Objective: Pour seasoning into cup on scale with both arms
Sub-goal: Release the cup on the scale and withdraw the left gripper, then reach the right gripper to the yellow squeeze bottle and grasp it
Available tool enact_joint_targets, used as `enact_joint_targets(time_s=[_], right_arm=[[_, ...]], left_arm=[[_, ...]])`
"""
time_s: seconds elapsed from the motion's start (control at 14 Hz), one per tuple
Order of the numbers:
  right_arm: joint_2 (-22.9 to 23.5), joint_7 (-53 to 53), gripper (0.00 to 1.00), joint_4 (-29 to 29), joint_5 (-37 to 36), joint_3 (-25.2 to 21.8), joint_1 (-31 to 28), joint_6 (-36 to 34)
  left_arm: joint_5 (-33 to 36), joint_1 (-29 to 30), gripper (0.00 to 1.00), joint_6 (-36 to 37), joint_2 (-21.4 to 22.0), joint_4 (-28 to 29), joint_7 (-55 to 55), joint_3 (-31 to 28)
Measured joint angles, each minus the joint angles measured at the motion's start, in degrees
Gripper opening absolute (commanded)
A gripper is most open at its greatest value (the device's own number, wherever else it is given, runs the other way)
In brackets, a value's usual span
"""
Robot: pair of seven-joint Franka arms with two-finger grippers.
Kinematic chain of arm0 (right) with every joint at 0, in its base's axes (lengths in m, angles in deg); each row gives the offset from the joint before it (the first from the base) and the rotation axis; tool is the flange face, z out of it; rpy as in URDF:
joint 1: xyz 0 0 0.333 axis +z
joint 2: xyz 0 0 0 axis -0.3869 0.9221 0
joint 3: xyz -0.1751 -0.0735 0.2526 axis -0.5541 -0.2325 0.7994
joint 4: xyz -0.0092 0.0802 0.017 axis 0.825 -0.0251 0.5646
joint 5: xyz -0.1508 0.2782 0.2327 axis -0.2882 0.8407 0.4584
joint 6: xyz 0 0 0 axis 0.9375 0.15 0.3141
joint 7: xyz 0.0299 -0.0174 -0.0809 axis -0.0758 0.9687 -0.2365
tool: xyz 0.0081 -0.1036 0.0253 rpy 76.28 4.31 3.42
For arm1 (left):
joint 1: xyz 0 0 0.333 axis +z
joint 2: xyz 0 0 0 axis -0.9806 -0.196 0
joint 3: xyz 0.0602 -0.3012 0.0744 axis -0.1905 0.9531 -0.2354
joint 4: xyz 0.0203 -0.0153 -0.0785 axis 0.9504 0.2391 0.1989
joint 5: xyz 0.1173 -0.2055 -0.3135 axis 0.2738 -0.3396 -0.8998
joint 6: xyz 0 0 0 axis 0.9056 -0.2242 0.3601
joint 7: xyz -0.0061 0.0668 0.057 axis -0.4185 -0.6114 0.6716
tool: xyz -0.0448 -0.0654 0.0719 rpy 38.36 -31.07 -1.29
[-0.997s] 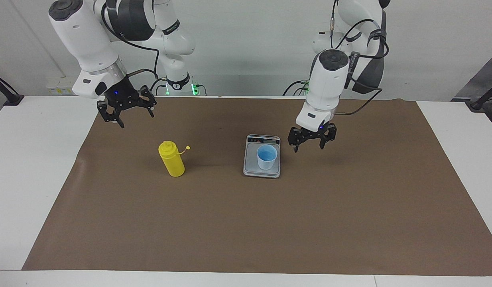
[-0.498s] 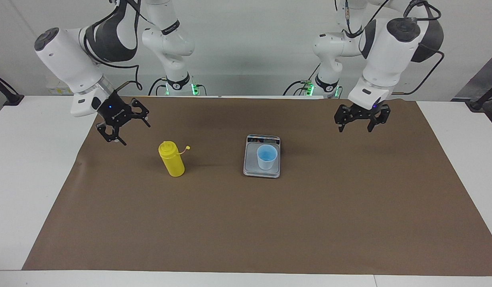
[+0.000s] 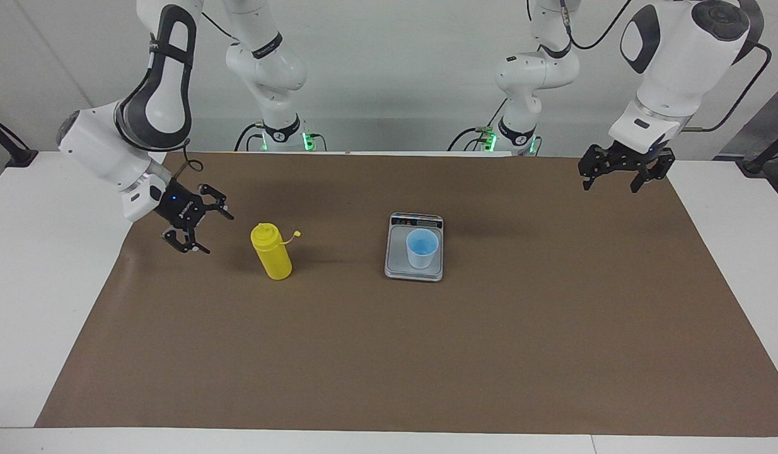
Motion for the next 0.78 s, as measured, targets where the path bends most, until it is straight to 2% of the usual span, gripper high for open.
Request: enact_joint_targets(time_s=[0.21,0.5,0.78], right_arm=[[0.6,8.4,1.00,-5.0,5.4,0.0,-0.4,4.2],[0.7,10.3,1.00,-8.5,9.2,0.1,-0.2,6.1],[0.7,10.4,1.00,-9.9,13.5,0.3,5.4,10.3]], left_arm=[[-3.2,0.5,1.00,0.1,0.0,-0.6,0.0,0.0],[-3.4,1.0,1.00,2.6,0.0,-3.1,0.0,-0.1],[-3.4,1.0,1.00,4.3,0.0,-4.5,0.0,0.0]])
